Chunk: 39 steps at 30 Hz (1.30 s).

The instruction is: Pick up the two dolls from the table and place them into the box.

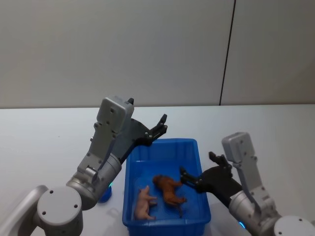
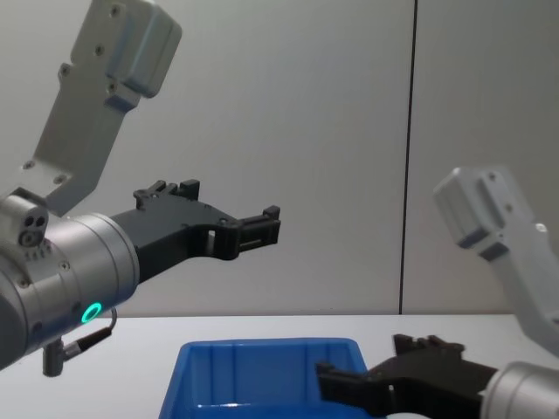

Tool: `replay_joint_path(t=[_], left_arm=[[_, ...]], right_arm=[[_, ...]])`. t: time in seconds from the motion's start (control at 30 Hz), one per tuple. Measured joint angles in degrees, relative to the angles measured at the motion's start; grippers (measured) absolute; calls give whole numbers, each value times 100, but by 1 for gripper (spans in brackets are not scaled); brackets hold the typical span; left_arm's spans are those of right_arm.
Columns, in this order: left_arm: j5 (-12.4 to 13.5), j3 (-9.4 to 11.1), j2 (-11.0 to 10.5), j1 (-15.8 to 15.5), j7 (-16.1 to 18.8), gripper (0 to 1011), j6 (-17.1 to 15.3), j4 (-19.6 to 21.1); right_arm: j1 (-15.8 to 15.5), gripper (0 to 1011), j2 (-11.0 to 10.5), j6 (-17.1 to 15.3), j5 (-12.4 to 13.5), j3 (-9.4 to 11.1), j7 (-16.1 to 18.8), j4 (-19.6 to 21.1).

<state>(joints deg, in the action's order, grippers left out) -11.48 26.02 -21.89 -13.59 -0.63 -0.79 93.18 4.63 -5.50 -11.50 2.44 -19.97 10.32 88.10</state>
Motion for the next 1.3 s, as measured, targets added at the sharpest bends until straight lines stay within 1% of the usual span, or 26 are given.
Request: replay_joint_path(t=[0.13, 0.17, 0.27, 0.37, 0.43, 0.5, 0.57, 0.6, 0.67, 0.93, 1.3], left_arm=[[0, 0, 0, 0, 0, 1001, 0, 0], [0, 0, 0, 0, 0, 1001, 0, 0], [0, 0, 0, 0, 0, 1001, 0, 0], [0, 0, 0, 0, 0, 1001, 0, 0], [0, 0, 0, 0, 0, 1001, 0, 0], [0, 0, 0, 0, 0, 1001, 0, 0], [0, 0, 0, 0, 0, 1001, 0, 0], [0, 0, 0, 0, 0, 1001, 0, 0], [0, 0, 0, 0, 0, 1001, 0, 0], [-13, -11, -21, 31, 12, 1001, -10, 23], [-246, -98, -186, 238, 254, 1001, -211, 232]], right_arm=[[-123, 1001, -43, 57, -1, 19, -297, 111], [-180, 1001, -66, 85, -1, 29, -432, 158], [-253, 1001, -95, 120, 5, 46, -622, 217], [-393, 1001, -152, 176, 32, 82, -930, 319], [-417, 1001, -163, 186, 40, 92, -990, 343], [-518, 1001, -206, 231, 73, 127, -1226, 409], [-593, 1001, -243, 263, 98, 155, -1373, 460], [-593, 1001, -243, 263, 98, 155, -1373, 460], [-667, 1001, -280, 294, 122, 181, -1523, 514], [-787, 1001, -333, 352, 162, 226, -1765, 594], [-883, 1001, -376, 396, 191, 262, -1958, 656]])
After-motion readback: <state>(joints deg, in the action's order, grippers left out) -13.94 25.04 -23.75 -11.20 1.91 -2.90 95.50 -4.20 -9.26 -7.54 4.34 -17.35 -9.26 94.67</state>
